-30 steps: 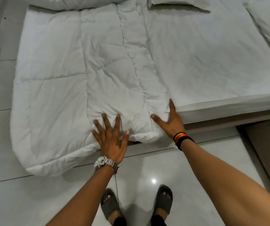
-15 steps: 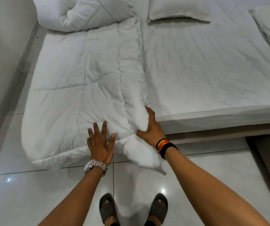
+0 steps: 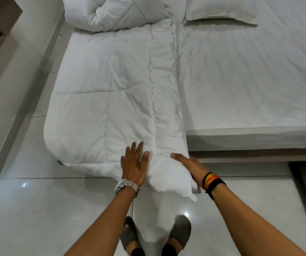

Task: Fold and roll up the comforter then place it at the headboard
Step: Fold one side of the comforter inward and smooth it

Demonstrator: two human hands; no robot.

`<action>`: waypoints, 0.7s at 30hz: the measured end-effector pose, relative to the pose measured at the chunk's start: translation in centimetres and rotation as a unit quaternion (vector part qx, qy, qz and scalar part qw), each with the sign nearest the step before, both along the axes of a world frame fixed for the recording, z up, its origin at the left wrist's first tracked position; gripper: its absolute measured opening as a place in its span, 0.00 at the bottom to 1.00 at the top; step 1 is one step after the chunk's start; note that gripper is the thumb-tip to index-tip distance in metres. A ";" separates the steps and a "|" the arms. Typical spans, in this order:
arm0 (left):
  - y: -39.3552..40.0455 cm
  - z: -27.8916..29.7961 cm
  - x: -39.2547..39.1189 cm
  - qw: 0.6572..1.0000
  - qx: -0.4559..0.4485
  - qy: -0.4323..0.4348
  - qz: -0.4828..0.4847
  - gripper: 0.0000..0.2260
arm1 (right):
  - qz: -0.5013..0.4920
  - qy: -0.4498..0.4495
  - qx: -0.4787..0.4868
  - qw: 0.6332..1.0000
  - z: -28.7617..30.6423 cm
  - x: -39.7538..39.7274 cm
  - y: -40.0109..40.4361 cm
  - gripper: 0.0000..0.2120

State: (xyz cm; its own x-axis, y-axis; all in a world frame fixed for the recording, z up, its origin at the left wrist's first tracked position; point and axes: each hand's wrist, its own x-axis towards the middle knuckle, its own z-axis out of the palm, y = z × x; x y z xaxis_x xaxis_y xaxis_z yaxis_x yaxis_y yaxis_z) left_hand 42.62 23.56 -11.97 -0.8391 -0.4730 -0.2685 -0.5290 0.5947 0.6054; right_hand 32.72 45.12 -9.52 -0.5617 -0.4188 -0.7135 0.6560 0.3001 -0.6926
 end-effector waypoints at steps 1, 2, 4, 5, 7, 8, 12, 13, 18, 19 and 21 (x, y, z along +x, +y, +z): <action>0.0 -0.3 0.8 1.000 0.013 0.017 0.021 0.36 | -0.015 -0.026 -0.024 0.999 -0.5 0.7 0.3 0.39; 0.1 -0.6 1.7 0.998 0.024 0.037 0.050 0.36 | -0.041 -0.047 -0.048 0.997 -0.8 1.5 0.6 0.40; -0.5 -1.6 3.8 0.992 0.037 0.051 0.109 0.35 | -0.105 -0.078 -0.085 0.988 -1.3 3.6 0.5 0.40; -0.9 -2.3 4.9 0.990 0.045 0.038 0.126 0.35 | -0.137 -0.089 -0.098 0.982 -1.6 4.8 0.1 0.39; -1.8 -3.7 6.5 0.991 0.054 0.004 0.127 0.34 | -0.204 -0.084 -0.096 0.971 -2.0 7.0 -1.1 0.35; -2.1 -4.3 7.0 0.991 0.055 -0.004 0.119 0.33 | -0.243 -0.064 -0.081 0.964 -2.2 8.1 -1.8 0.32; -3.1 -5.9 7.8 0.992 0.069 0.010 0.107 0.31 | -0.336 0.063 0.022 0.940 -3.8 13.4 -3.7 0.26; -3.4 -6.4 7.9 0.991 0.074 0.021 0.110 0.32 | -0.332 0.103 0.061 0.936 -4.4 15.0 -4.0 0.30; -6.0 -9.5 9.8 0.977 0.102 0.064 0.178 0.30 | -0.259 0.173 0.212 0.926 -7.3 20.9 -7.5 0.60; -6.5 -10.1 10.5 0.972 0.114 0.059 0.199 0.31 | -0.235 0.164 0.243 0.927 -8.0 21.6 -8.7 0.60; -7.7 -11.4 11.5 0.957 0.148 0.052 0.242 0.32 | -0.222 0.142 0.253 0.931 -9.7 21.9 -11.7 0.57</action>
